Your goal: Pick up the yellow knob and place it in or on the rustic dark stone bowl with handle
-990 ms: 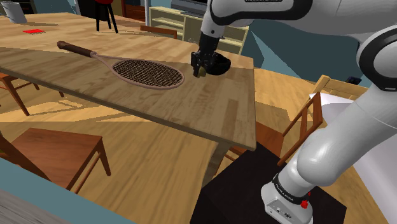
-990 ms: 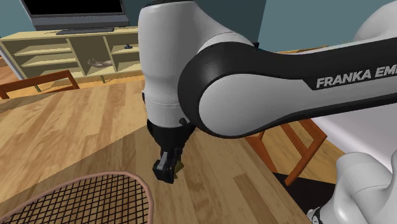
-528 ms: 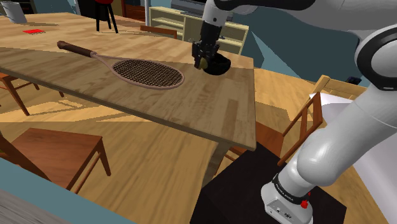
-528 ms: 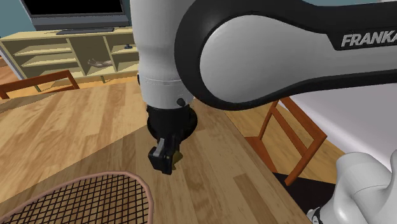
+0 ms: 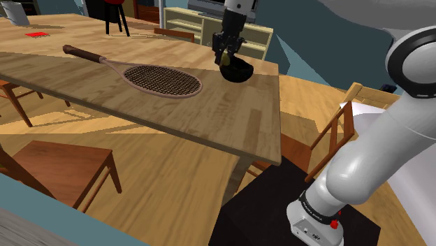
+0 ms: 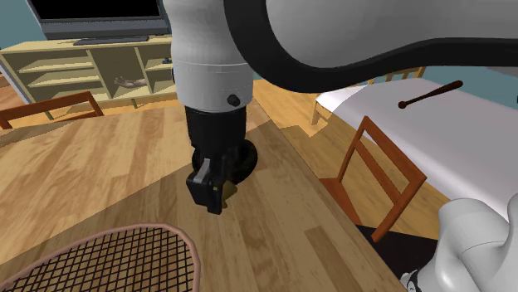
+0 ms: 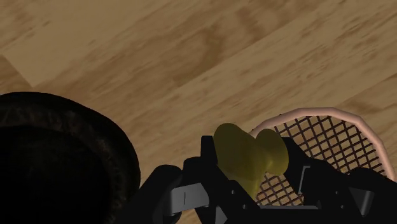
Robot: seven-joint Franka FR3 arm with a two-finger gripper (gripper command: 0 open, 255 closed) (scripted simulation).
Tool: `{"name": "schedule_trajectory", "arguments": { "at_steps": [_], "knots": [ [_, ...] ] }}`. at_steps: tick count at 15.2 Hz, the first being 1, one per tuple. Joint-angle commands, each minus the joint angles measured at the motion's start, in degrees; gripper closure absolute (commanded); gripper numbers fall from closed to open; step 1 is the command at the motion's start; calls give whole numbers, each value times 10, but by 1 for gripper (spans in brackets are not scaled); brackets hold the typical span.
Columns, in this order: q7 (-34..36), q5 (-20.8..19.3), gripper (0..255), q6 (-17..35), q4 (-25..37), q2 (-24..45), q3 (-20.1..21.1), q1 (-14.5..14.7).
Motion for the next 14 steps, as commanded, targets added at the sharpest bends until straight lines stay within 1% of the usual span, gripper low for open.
{"name": "schedule_trajectory", "arguments": {
  "at_steps": [1, 9, 10, 14],
  "knots": [
    [1, 0, 255, -18, 23, 5, 0, 0],
    [7, -2, 255, -87, 120, 33, 0, 0],
    [7, -2, 255, -89, 122, 34, 0, 0],
    [-45, 0, 255, -100, 161, 65, -27, -26]
  ]
}}
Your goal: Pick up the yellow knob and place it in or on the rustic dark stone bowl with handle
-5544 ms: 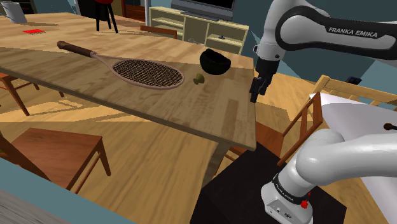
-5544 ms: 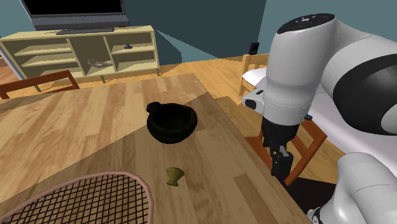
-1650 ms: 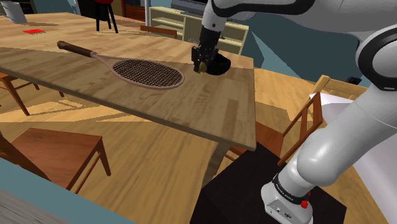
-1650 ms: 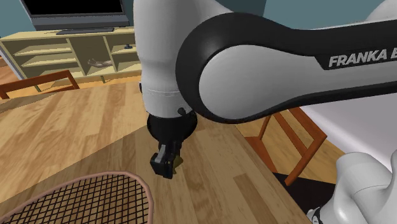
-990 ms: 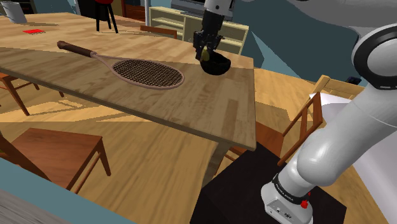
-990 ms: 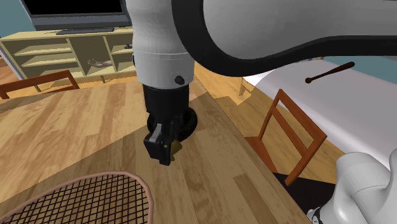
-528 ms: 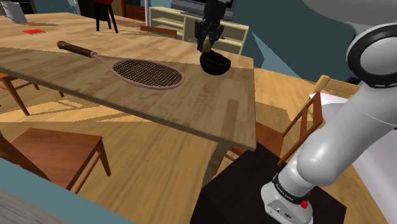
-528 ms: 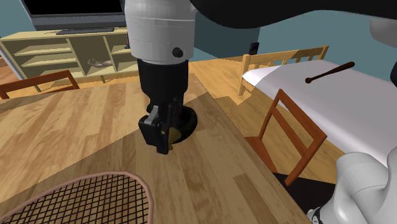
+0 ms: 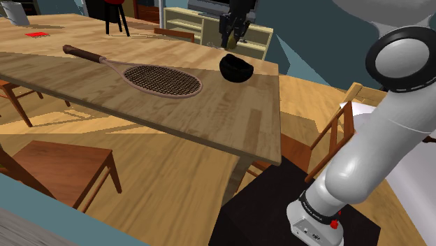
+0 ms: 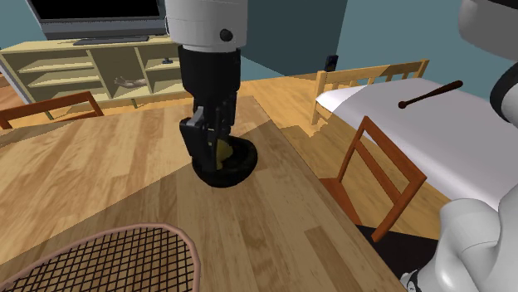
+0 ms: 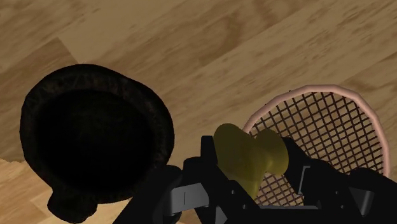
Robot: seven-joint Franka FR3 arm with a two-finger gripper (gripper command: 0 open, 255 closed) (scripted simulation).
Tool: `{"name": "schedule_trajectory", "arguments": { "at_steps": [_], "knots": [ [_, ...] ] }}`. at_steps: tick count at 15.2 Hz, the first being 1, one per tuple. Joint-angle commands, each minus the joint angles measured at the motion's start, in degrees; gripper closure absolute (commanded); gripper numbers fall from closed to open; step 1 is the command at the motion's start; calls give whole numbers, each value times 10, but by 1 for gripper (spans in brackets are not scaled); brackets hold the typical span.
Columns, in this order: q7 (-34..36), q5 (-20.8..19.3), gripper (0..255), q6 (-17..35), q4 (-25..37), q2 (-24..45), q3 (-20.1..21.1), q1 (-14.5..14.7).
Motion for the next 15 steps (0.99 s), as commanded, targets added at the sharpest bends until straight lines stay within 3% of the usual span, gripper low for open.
{"name": "schedule_trajectory", "arguments": {
  "at_steps": [1, 6, 10, 15],
  "knots": [
    [-28, 2, 255, -7, 21, 17, -14, -14],
    [-90, 9, 255, -31, 100, 77, -43, -51],
    [-140, 21, 255, -67, 205, 151, -64, -88],
    [-144, 17, 255, -9, 113, 117, -63, -84]
  ]
}}
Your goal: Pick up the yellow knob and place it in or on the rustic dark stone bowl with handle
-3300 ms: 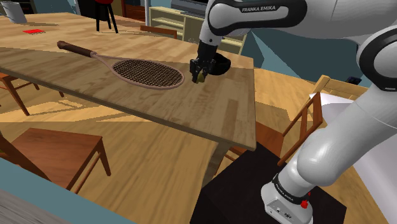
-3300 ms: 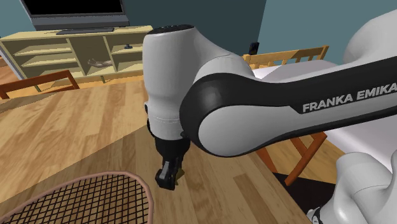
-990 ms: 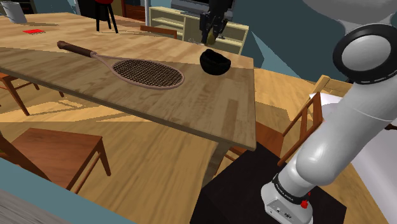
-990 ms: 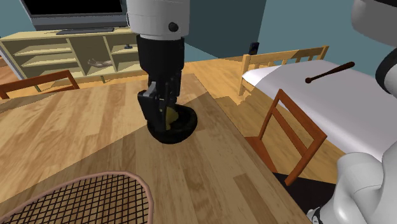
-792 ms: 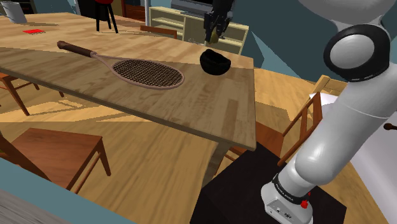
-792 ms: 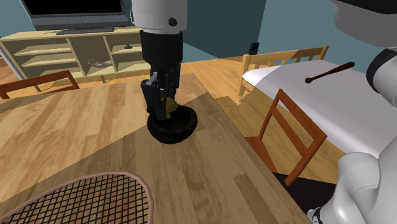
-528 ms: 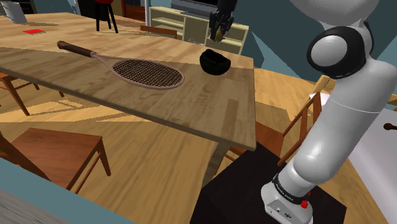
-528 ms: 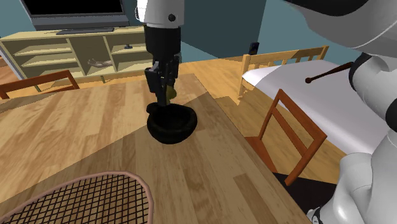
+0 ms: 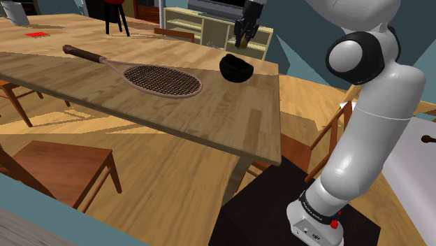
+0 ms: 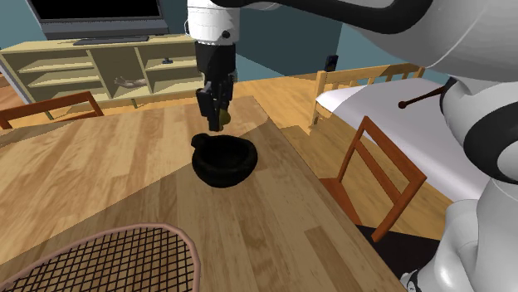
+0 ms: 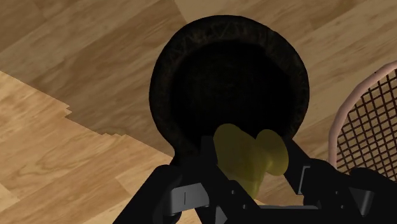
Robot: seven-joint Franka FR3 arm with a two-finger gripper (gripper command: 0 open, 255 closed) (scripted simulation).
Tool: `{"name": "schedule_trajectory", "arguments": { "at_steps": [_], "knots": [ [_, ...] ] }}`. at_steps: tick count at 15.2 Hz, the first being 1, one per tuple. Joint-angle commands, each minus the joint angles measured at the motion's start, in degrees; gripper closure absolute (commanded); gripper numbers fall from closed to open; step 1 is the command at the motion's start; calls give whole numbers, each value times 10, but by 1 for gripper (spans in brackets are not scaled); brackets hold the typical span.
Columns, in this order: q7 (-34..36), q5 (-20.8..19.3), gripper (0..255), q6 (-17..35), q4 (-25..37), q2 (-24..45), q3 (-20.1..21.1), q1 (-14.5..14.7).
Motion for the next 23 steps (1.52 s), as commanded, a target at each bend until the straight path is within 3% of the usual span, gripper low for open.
{"name": "schedule_trajectory", "arguments": {
  "at_steps": [1, 8, 15, 16, 21, 23],
  "knots": [
    [-2, -2, 255, 25, -38, -13, 0, 1],
    [-6, -4, 255, 91, -131, -41, 1, 4],
    [-6, -4, 255, 91, -131, -41, 1, 4],
    [-6, -4, 0, 91, -131, -40, 1, 4],
    [-6, -4, 0, 91, -131, -40, 1, 4],
    [-6, -2, 0, 44, -69, -24, -1, 1]
  ]
}}
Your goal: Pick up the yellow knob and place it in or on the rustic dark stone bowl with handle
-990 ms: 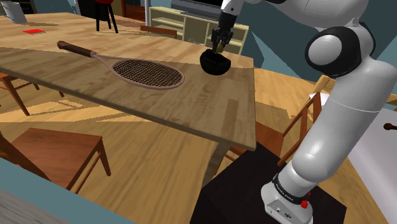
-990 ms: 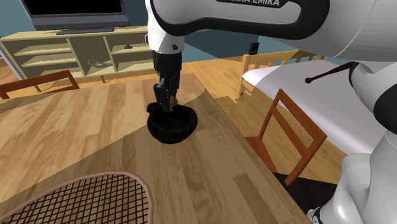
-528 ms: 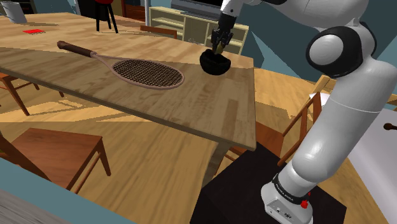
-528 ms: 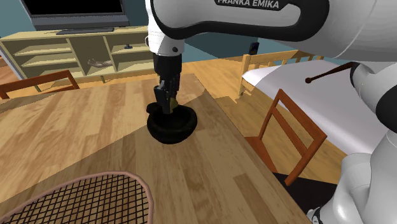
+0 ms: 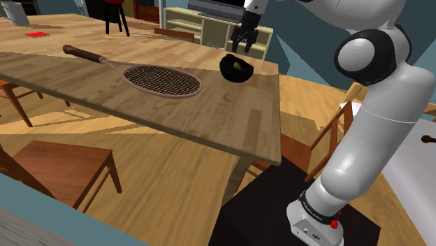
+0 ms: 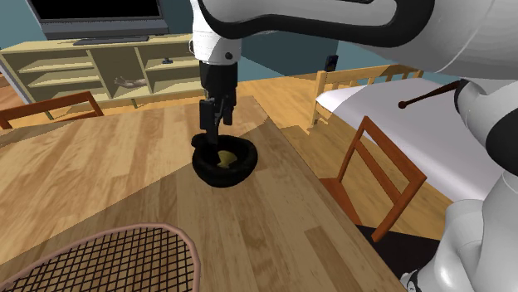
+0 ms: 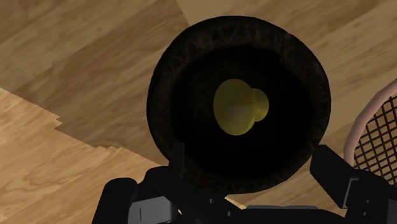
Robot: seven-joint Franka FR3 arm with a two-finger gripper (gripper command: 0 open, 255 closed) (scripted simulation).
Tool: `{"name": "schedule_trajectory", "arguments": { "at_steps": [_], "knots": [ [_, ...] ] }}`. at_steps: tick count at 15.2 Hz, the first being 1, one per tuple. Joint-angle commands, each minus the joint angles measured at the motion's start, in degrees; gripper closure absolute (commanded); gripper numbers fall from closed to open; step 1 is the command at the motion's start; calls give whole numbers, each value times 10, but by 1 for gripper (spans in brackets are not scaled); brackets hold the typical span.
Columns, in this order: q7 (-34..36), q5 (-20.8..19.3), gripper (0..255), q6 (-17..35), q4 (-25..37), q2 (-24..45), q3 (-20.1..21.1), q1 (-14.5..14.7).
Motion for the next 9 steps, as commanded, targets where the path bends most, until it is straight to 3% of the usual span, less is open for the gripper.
{"name": "schedule_trajectory", "arguments": {
  "at_steps": [1, 2, 9],
  "knots": [
    [0, 3, 0, -47, 67, 21, -2, -4],
    [1, 4, 0, -67, 98, 31, -2, -6],
    [1, 4, 0, -67, 98, 31, -2, -6]
  ]
}}
